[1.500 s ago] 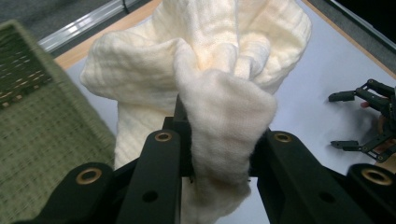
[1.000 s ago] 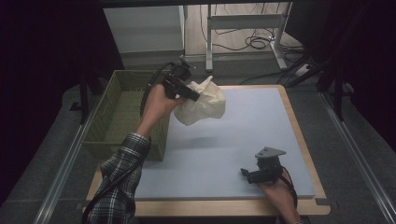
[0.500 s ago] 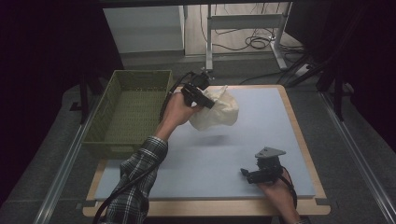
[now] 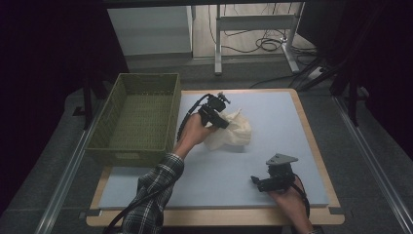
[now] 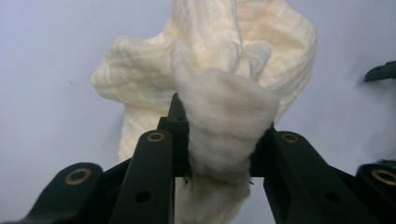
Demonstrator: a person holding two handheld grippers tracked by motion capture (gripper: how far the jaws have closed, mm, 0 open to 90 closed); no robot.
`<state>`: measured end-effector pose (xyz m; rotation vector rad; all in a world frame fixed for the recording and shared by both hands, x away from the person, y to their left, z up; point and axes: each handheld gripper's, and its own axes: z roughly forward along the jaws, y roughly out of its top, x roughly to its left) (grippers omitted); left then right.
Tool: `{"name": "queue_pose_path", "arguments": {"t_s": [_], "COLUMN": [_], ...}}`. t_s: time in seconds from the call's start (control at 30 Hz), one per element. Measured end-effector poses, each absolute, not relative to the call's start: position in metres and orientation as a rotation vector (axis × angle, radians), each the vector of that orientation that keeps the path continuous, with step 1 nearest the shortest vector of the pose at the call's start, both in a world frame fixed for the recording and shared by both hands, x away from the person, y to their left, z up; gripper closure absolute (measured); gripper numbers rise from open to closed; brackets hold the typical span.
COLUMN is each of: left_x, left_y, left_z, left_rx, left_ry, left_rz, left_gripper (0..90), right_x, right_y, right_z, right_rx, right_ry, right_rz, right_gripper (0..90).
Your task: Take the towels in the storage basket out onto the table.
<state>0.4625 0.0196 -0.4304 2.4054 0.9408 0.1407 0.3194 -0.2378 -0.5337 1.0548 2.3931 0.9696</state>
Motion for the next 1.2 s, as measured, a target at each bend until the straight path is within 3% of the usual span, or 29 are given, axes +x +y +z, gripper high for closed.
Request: {"name": "queue_pose_path", "arguments": {"t_s": [0.2,0.4,0.57,0.73,0.97,1.2], "left_x": [0.459,0.455,0.448,0.438,0.423,0.418], "left_y": [0.017,0.017,0.023,0.029,0.039,0.049], "left_z": [-0.456,-0.474,-0.471,-0.464,-0.457,-0.441], "left_rx": [2.395,2.378,2.363,2.361,2.357,2.323], "left_ry": [0.958,0.987,0.979,0.968,0.963,0.959], "left_rz": [0.087,0.045,0.057,0.075,0.069,0.101], "left_gripper": [63.5,39.5,29.8,27.4,28.0,39.7], "right_x": [0.319,0.319,0.319,0.320,0.322,0.345], "right_y": [-0.238,-0.238,-0.238,-0.239,-0.243,-0.245], "right_z": [-0.534,-0.534,-0.534,-0.533,-0.522,-0.496], "right_rx": [1.057,1.057,1.058,1.060,1.062,1.046], "right_ry": [2.394,2.393,2.395,2.392,2.415,2.438], "right_rz": [0.970,0.971,0.972,0.975,0.980,1.015], "right_gripper": [6.1,6.1,6.3,7.8,25.5,42.2]}}
